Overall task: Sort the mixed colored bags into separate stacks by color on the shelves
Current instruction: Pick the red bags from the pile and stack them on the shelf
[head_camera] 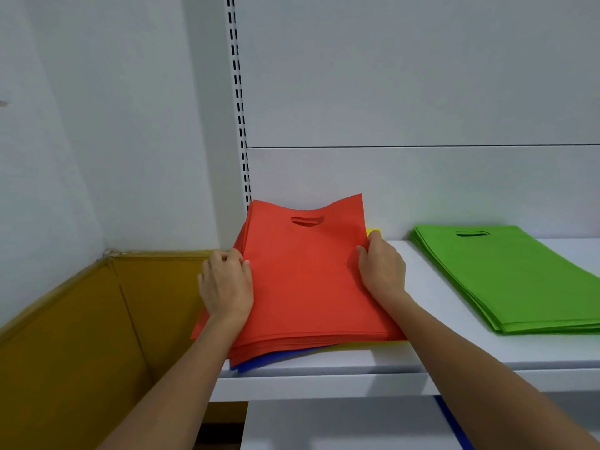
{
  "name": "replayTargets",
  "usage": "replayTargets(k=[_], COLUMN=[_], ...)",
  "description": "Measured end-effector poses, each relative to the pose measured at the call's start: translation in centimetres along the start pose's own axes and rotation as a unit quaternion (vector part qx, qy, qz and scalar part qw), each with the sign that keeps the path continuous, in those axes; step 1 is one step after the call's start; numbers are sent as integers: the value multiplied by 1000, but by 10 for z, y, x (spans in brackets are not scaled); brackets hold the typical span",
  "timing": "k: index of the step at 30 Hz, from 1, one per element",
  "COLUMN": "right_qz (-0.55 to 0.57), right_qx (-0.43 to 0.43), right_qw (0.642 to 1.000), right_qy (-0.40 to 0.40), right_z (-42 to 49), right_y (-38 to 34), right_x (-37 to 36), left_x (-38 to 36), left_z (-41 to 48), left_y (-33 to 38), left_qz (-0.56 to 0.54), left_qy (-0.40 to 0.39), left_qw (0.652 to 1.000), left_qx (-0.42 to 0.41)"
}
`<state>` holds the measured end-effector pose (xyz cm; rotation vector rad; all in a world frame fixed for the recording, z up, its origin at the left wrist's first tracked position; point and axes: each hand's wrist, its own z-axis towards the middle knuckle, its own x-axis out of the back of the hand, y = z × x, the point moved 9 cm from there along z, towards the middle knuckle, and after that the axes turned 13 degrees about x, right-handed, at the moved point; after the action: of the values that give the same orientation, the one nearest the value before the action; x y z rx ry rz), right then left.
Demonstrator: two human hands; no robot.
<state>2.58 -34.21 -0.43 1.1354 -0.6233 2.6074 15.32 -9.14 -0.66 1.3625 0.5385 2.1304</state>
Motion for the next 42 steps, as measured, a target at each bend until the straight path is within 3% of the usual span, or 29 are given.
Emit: replayTargets(k=[5,11,13,15,18,23,29,36,42], right_qz=[18,83,95,69,7,-58,-134,-229,-307], right_qx=[3,8,23,37,54,58,-18,-145,-224], right_qw=[1000,997,995,997,999,997,991,962,924], right_qy=[9,-1,6,7,6,5,7,40,39], right_z=[-1,4,8,12,20,20,-28,-146,-258], right_y=[-2,-7,-12,-15,-9,39,176,361,465], right_x=[2,3,7,12,30,86,201,391,522], left_x=[-8,7,17,29,38,28,-46,-81,-95], left_z=[3,2,2,6,9,-13,-107,-322,-489], left_y=[0,13,19,21,30,91,228,412,523], left_qz=[-33,68,44,10,-2,-73,-136,-227,-248], left_qy=[-52,-4,38,67,49,6,-164,-298,-379], left_qw=[998,996,993,993,995,980,926,835,760], left_qx=[-2,-65,-102,-99,-87,-187,-312,-403,-466])
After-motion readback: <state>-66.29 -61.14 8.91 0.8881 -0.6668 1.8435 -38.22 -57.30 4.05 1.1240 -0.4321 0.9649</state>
